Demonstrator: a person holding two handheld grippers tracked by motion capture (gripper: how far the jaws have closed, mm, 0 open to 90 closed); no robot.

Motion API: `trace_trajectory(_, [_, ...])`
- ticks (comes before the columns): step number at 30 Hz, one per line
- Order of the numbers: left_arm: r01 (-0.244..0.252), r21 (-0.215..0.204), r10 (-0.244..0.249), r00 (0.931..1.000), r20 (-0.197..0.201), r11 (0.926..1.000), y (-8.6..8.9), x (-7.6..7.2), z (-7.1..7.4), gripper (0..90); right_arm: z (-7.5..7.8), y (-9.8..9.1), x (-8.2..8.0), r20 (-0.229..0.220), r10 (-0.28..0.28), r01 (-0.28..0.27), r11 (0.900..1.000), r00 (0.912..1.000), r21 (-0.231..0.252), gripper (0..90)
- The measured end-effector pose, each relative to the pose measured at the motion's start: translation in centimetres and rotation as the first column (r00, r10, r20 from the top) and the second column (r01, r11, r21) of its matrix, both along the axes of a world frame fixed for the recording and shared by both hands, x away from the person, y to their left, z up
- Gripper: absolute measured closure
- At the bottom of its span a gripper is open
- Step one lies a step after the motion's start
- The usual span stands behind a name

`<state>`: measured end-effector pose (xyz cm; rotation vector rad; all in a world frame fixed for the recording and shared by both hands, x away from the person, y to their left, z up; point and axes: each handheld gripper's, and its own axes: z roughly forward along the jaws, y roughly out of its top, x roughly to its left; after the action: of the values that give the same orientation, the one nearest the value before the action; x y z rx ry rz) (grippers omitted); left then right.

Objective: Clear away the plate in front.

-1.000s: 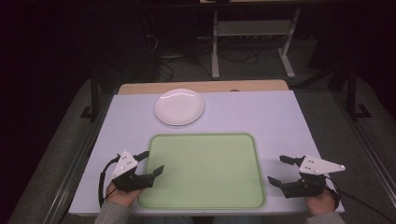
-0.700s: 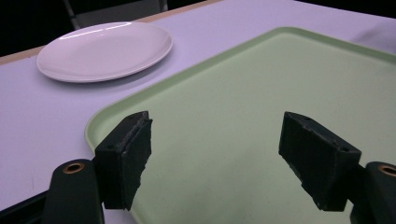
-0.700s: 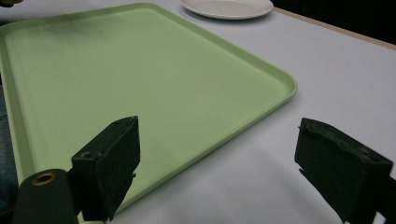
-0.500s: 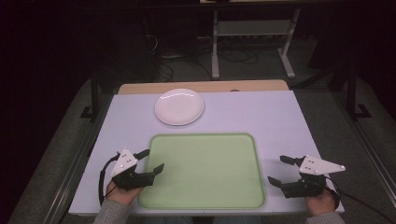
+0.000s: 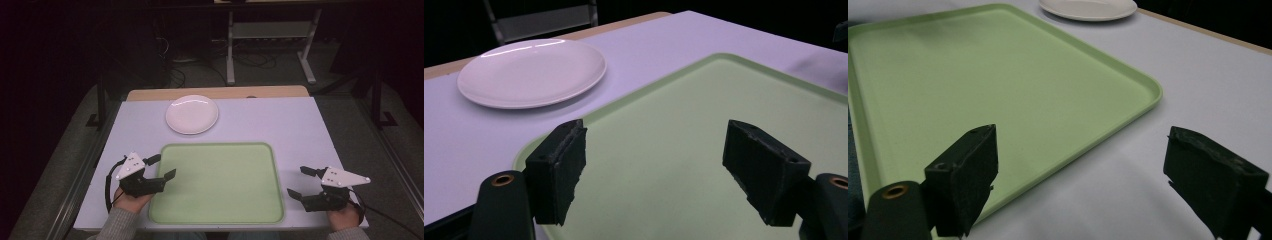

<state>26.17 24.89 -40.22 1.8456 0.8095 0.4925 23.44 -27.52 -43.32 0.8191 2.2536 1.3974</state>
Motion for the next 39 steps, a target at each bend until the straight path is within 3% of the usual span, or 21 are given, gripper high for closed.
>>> trace_trajectory(8, [0.003, -0.015, -0.003, 0.9997, -0.026, 0.9999, -0.3, 1.2, 0.6, 24.8, 0.0, 0.0, 0.0, 0.001, -0.002, 0.002, 1.0, 1.0, 0.0, 13.4])
trace_trajectory(14, [-0.015, -0.051, 0.011, 0.9972, -0.073, 0.9986, -0.5, 2.9, 0.8, 24.8, 0.0, -0.1, 0.0, 0.002, -0.001, 0.001, 1.0, 1.0, 0.002, 13.4])
trace_trajectory(18, [-0.038, -0.071, 0.03, 0.9935, -0.11, 0.9967, -0.6, 4.1, 1.0, 25.3, 0.0, -0.1, 0.0, 0.001, 0.001, -0.001, 1.0, 1.0, 0.002, 13.4])
trace_trajectory(27, [-0.107, -0.139, 0.081, 0.9811, -0.176, 0.9846, -0.8, 7.2, 1.5, 28.1, 0.0, -0.1, 0.1, 0.001, 0.003, -0.003, 1.0, 1.0, 0.004, 13.4])
trace_trajectory(32, [-0.145, -0.166, 0.106, 0.9688, -0.224, 0.9754, -1.0, 8.8, 1.6, 27.9, 0.0, -0.1, 0.1, 0.001, 0.003, -0.003, 1.0, 1.0, 0.006, 13.4])
trace_trajectory(35, [-0.182, -0.179, 0.131, 0.955, -0.266, 0.9668, -1.1, 9.9, 1.6, 27.9, 0.0, -0.1, 0.2, 0.0, 0.004, -0.004, 1.0, 1.0, 0.007, 13.4])
trace_trajectory(37, [-0.207, -0.198, 0.143, 0.9443, -0.297, 0.9582, -1.0, 10.6, 1.6, 28.0, 0.0, -0.1, 0.2, 0.0, 0.004, -0.004, 1.0, 1.0, 0.008, 13.4])
trace_trajectory(39, [-0.243, -0.229, 0.16, 0.9301, -0.331, 0.9425, -1.0, 11.3, 1.7, 28.1, 0.0, -0.1, 0.2, -0.001, 0.004, -0.004, 1.0, 1.0, 0.009, 13.4])
